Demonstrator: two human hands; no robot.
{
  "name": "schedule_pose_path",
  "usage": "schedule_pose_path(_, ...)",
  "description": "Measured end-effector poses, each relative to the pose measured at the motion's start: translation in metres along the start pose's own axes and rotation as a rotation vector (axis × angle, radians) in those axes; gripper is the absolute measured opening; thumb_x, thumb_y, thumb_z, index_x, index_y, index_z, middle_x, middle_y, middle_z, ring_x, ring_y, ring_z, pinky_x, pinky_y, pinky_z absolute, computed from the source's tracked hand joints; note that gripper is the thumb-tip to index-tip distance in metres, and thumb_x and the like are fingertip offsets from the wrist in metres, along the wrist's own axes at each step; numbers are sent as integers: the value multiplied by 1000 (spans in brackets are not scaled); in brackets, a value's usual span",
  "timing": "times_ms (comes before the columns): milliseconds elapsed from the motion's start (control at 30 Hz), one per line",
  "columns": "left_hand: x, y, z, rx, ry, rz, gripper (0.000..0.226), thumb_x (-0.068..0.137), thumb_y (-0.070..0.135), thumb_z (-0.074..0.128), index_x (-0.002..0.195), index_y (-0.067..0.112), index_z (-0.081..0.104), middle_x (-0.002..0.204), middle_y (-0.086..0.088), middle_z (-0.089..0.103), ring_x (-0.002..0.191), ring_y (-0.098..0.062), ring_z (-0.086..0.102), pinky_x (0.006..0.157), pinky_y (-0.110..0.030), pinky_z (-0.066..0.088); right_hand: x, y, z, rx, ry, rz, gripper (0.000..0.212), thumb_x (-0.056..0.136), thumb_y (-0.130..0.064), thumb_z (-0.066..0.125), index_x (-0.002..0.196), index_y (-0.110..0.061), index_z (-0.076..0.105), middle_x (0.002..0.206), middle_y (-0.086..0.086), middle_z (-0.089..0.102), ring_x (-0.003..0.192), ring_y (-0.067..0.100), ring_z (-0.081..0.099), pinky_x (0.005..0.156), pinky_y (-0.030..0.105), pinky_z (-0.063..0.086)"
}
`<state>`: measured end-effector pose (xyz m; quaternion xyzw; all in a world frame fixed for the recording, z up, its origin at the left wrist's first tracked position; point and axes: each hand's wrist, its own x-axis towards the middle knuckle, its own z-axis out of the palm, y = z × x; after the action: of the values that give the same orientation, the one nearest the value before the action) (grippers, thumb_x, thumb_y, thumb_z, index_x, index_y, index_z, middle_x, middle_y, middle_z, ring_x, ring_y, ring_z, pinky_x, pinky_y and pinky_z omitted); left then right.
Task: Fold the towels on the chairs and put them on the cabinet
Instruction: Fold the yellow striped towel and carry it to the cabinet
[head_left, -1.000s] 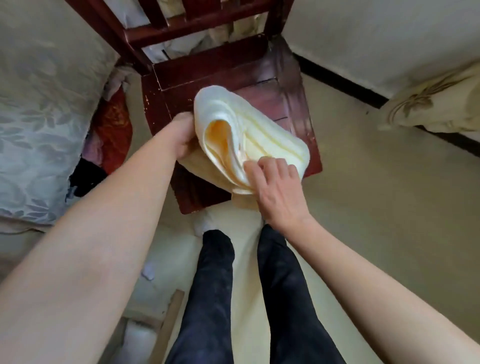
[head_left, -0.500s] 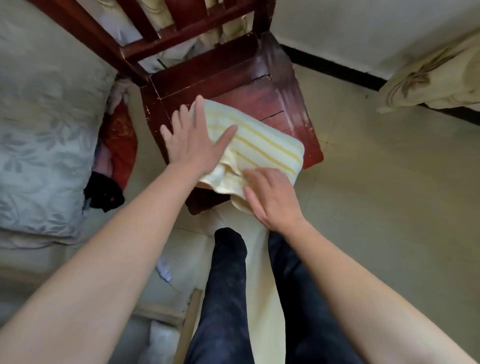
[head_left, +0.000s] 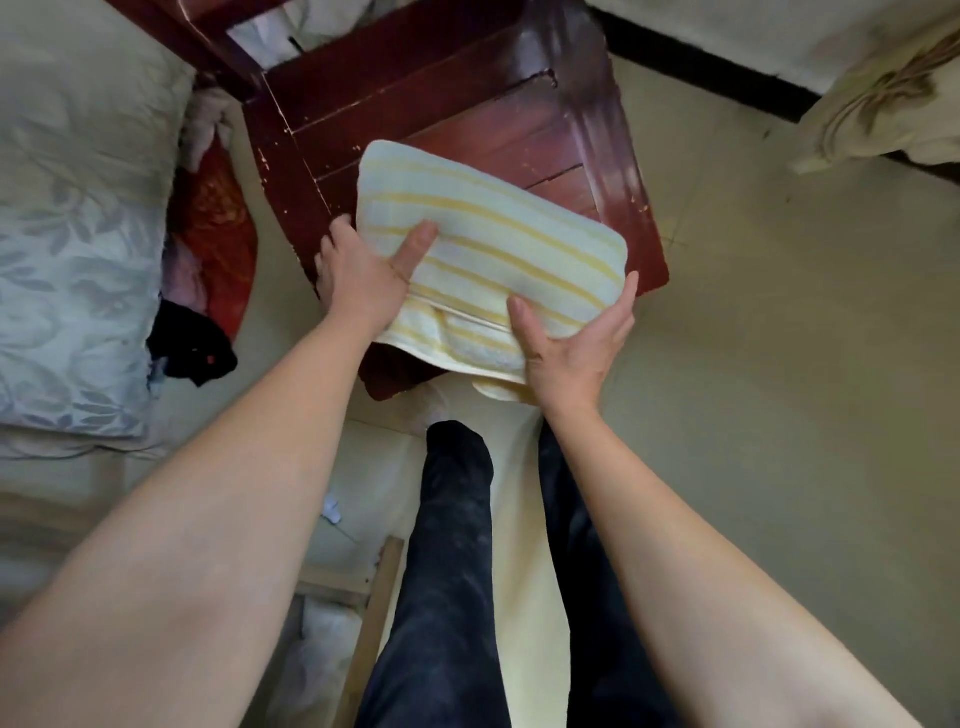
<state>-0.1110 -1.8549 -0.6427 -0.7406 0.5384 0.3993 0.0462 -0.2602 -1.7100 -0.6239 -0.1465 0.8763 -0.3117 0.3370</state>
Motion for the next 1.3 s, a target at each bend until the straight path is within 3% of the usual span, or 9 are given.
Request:
schedule_pose_path(133, -6, 0, 3, -201, 11, -160, 113, 40, 104, 46, 110, 18, 67, 107, 0, 71, 103, -23, 66, 94, -39, 53, 7, -5, 1, 92, -47, 140, 133, 64, -61, 85, 159, -24, 0, 155, 7, 20, 148, 22, 20, 121, 41, 22)
schedule_pose_path(267, -28, 4, 3, -391, 17, -304, 99, 35, 100, 57, 95, 23, 73, 92, 5, 73, 86, -17, 71, 83, -37, 59, 18, -11, -12, 108, -207, 327, 138, 56, -68, 85, 158, -34, -2, 159, 6, 19, 145, 24, 29, 119, 43, 26)
schedule_pose_path(400, -54, 8, -5, -554, 84, -377, 82, 46, 92, 65, 85, 19, 70, 83, 6, 71, 79, -15, 70, 79, -34, 59, 33, -22, -37, -10, -324, 326, 141, 31, -88, 79, 150, -29, 32, 143, -3, 53, 130, 18, 53, 110, 44, 44)
schedule_pose_path(533, -91, 22, -22, -720, 204, -395, 56, 68, 74, 70, 76, 22, 53, 80, 9, 58, 78, -7, 61, 68, -24, 50, 43, -65, -73, 13, -524, 260, 87, 38, -73, 89, 108, -24, 73, 102, -8, 76, 97, 13, 73, 93, 38, 57)
schedule_pose_path(700, -156, 53, -95, -764, 468, -258, 62, 62, 82, 65, 83, 24, 70, 89, 8, 73, 88, -11, 70, 85, -37, 59, 16, -156, -124, 139, -740, -12, 54, 60, -43, 94, 104, -19, 76, 100, -5, 78, 95, 14, 75, 92, 39, 58)
schedule_pose_path(800, -206, 73, -150, -647, 669, -210, 80, 66, 88, 54, 85, 11, 67, 92, -2, 71, 92, -20, 68, 84, -38, 56, -21, -211, -148, 126, -788, -188, 54, 60, -48, 93, 105, -24, 76, 102, -9, 77, 95, 12, 74, 90, 38, 58)
schedule_pose_path(967, -307, 87, -238, -602, 918, -191, 71, 76, 81, 54, 83, 10, 60, 89, -9, 65, 89, -24, 62, 69, -29, 42, -90, -297, -187, 43, -830, -469, 62, 55, -67, 87, 105, -32, 76, 103, -15, 76, 97, 6, 72, 93, 37, 57)
schedule_pose_path(1200, -484, 38, -318, -635, 1293, -182, 69, 82, 73, 55, 91, 5, 64, 87, -4, 65, 82, -20, 60, 60, -24, 37, -249, -356, -222, 42, -923, -805, 59, 66, -80, 69, 103, -33, 72, 95, -18, 69, 93, 3, 66, 94, 32, 53)
schedule_pose_path(1300, -566, -2, -323, -628, 1465, -236, 79, 78, 82, 46, 91, 6, 66, 88, -3, 68, 84, -20, 60, 68, -24, 38, -330, -352, -238, 79, -996, -933, 63, 64, -86, 65, 100, -35, 71, 94, -18, 69, 94, 6, 66, 94, 32, 52)
